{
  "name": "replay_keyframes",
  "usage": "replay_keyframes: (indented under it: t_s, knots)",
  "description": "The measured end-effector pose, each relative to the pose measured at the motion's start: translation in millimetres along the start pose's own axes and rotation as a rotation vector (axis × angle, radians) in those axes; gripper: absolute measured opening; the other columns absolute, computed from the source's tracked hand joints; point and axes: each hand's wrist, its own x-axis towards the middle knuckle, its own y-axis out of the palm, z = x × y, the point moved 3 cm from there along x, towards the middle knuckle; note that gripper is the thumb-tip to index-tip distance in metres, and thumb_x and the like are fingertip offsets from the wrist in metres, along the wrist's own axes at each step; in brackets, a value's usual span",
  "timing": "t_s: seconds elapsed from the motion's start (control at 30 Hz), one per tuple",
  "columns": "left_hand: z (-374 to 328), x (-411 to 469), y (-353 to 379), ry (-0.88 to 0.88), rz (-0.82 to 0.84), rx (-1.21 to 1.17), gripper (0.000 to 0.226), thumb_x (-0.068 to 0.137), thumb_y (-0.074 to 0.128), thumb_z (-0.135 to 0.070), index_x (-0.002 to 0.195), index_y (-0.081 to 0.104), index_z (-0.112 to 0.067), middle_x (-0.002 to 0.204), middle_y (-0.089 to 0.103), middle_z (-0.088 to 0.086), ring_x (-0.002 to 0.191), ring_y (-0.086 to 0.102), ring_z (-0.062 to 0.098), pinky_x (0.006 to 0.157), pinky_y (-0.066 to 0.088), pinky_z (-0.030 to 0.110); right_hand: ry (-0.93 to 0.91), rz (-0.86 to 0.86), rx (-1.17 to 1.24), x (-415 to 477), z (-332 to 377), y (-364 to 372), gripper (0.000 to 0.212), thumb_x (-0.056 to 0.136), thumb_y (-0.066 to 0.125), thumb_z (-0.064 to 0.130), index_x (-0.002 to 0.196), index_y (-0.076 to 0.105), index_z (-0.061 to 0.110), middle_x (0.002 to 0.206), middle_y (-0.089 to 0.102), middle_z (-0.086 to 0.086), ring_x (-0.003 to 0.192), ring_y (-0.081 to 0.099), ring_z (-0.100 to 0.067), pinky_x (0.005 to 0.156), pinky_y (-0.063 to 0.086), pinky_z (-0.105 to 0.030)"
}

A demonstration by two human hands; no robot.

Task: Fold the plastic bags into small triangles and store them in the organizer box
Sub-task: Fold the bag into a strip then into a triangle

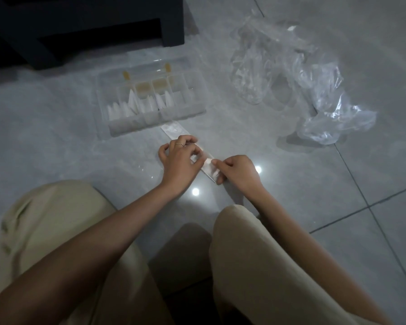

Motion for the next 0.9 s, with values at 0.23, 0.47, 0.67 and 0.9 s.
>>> replay_keyframes:
  t_s: [0.23,0.47,0.67,0.9]
  knots:
    - [0,4,-2,0.011,0.003,0.009,0.010,0.083,0.068,-0.025,0.075,0.061,-0.024,0.118,0.055,-0.008,0.110,0.047,0.009,0.091,0.011,0.023,-0.385,-0.237,-0.018,-21,-22,-23,0.030,0.092,0.046,0.018,0.106,0.072,0.019,0.106,0.069,0.007,0.082,0.058,0.002,0.071,0.040,-0.005]
    - [0,3,-2,0.035,-0.007,0.016,0.009,0.082,0.069,-0.023,0.077,0.061,-0.023,0.118,0.055,-0.007,0.110,0.049,0.010,0.095,0.014,0.027,-0.749,-0.130,-0.755,-38,-22,-2,0.048,0.085,0.036,0.024,0.119,0.068,0.014,0.124,0.067,0.000,0.112,0.064,-0.023,0.087,0.052,-0.036]
    - [1,3,-1,0.034,-0.010,0.038,0.008,0.081,0.067,-0.020,0.078,0.061,-0.022,0.118,0.055,-0.007,0.111,0.049,0.010,0.096,0.014,0.027,-0.724,-0.088,-0.911,-36,-29,2,0.047,0.085,0.037,0.028,0.116,0.070,0.015,0.122,0.067,-0.003,0.113,0.063,-0.027,0.100,0.044,-0.041]
    - [-4,-2,-3,0.208,0.019,0.185,0.031,0.083,0.064,-0.019,0.113,0.059,-0.016,0.132,0.053,0.003,0.125,0.046,0.022,0.106,0.018,0.041,-0.699,-0.066,-1.026,-37,-25,5,0.049,0.081,0.036,0.028,0.110,0.073,0.016,0.115,0.070,-0.008,0.107,0.066,-0.032,0.089,0.051,-0.052]
